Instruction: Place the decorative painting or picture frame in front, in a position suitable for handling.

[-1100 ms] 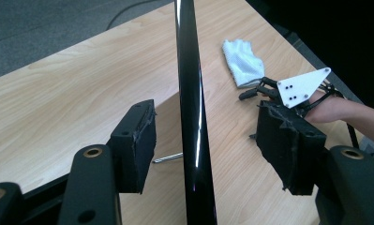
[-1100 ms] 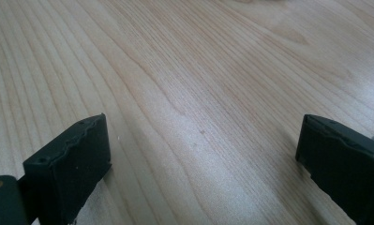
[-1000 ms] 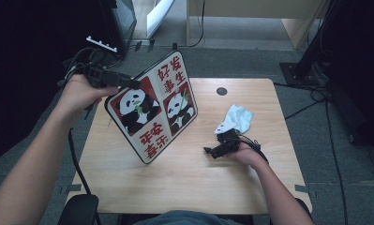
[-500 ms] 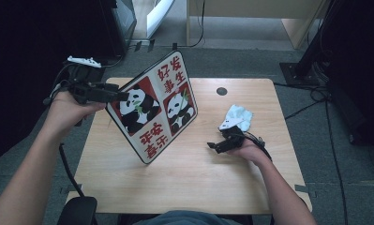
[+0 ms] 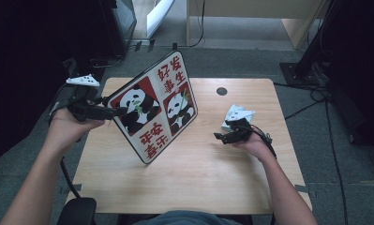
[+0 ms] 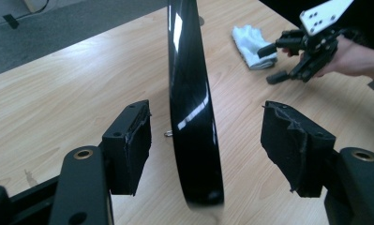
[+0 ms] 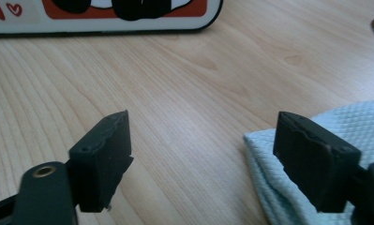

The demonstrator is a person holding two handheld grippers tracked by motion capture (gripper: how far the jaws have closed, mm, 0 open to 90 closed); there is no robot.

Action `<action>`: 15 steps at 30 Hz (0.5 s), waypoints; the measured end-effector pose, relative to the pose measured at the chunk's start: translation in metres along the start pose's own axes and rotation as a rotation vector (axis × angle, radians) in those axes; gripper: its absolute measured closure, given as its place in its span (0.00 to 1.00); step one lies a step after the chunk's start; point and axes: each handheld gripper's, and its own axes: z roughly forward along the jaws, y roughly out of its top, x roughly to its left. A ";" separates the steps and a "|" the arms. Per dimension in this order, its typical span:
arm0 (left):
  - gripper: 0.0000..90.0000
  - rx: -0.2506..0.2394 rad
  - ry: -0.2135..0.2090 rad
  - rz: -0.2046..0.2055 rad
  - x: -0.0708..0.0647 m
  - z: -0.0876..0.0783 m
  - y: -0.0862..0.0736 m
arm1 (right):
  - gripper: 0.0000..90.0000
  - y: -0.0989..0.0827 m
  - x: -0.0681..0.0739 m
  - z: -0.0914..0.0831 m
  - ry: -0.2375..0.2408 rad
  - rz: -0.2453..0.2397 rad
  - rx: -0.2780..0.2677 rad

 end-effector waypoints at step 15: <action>0.37 -0.038 -0.009 -0.031 -0.009 0.011 -0.036 | 0.33 0.001 -0.033 -0.019 -0.130 0.131 -0.059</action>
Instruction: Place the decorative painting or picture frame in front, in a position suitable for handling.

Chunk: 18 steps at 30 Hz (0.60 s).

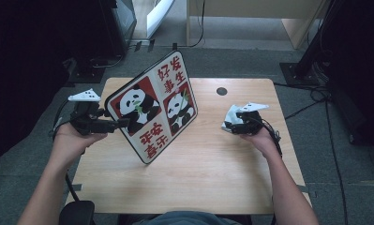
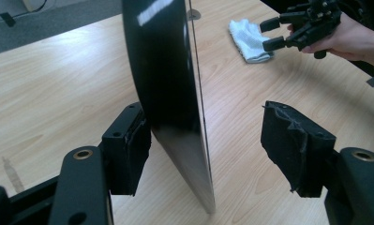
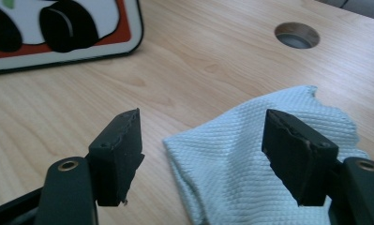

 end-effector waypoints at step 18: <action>0.37 -0.022 0.006 -0.039 -0.005 0.022 -0.040 | 0.32 -0.009 -0.029 0.034 -0.116 0.090 0.080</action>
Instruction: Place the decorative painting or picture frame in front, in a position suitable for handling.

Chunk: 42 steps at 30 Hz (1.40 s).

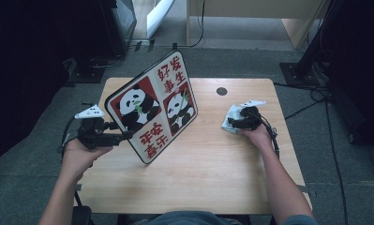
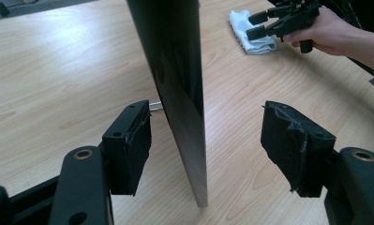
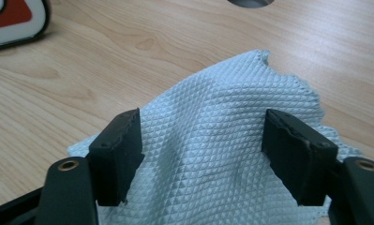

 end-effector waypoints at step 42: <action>0.78 -0.090 -0.004 -0.048 0.010 0.035 -0.022 | 0.88 0.005 -0.005 -0.003 0.046 0.109 -0.024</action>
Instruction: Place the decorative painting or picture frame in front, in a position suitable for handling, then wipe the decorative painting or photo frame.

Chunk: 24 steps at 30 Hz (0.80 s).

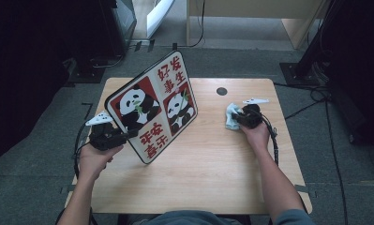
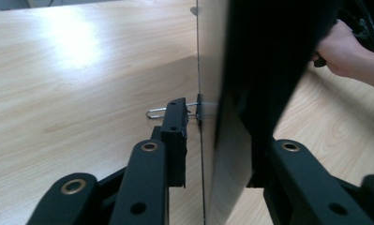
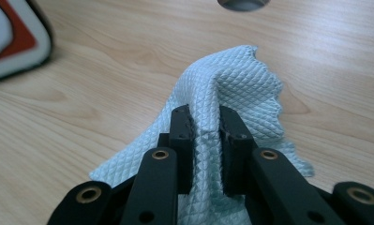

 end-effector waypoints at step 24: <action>0.90 -0.029 -0.047 -0.019 -0.001 0.001 0.004 | 0.87 0.025 0.029 -0.048 0.155 -0.107 -0.061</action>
